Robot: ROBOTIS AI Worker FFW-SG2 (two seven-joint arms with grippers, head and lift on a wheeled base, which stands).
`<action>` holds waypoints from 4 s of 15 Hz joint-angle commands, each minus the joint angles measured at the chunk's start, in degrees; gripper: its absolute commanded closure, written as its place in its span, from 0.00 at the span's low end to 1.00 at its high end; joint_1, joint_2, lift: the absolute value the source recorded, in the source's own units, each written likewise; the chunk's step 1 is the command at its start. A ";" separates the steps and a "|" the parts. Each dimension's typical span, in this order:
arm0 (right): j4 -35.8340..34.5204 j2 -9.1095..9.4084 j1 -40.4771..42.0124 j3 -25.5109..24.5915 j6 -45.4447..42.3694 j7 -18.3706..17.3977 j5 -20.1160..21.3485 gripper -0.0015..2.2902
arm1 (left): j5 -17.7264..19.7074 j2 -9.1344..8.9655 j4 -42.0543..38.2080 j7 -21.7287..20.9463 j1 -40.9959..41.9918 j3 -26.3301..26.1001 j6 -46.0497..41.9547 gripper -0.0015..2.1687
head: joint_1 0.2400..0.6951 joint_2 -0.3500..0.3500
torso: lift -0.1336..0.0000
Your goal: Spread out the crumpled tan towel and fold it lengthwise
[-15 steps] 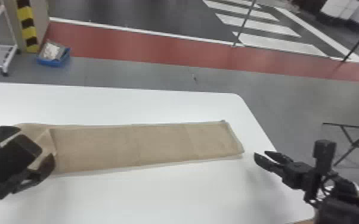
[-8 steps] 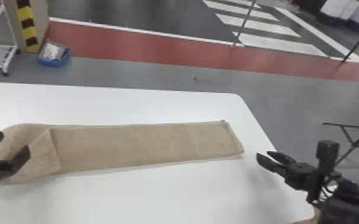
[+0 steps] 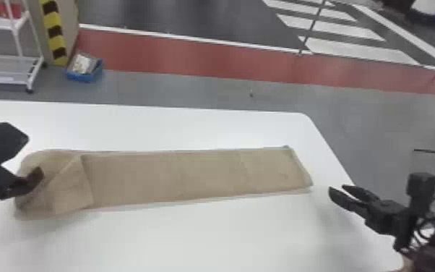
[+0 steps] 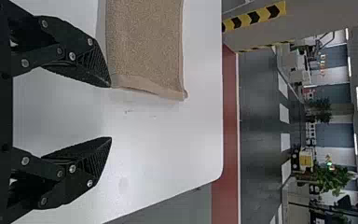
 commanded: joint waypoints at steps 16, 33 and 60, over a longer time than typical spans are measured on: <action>2.60 -0.99 0.43 -1.51 -1.89 0.01 -1.51 0.25 | 12.83 3.71 -22.85 -21.82 12.06 11.37 8.44 0.13 | 1.00 0.11 | 0.07; 1.46 -0.90 0.87 -2.47 -0.66 0.54 -2.92 0.25 | 1.05 4.50 -14.67 -26.39 13.47 1.52 -10.54 0.33 | 1.00 0.00 | 0.07; -1.79 -0.37 0.96 -2.65 3.21 1.15 -2.56 0.25 | 6.68 -0.86 0.71 -7.06 -7.36 6.88 10.20 0.80 | 1.00 0.13 | 0.07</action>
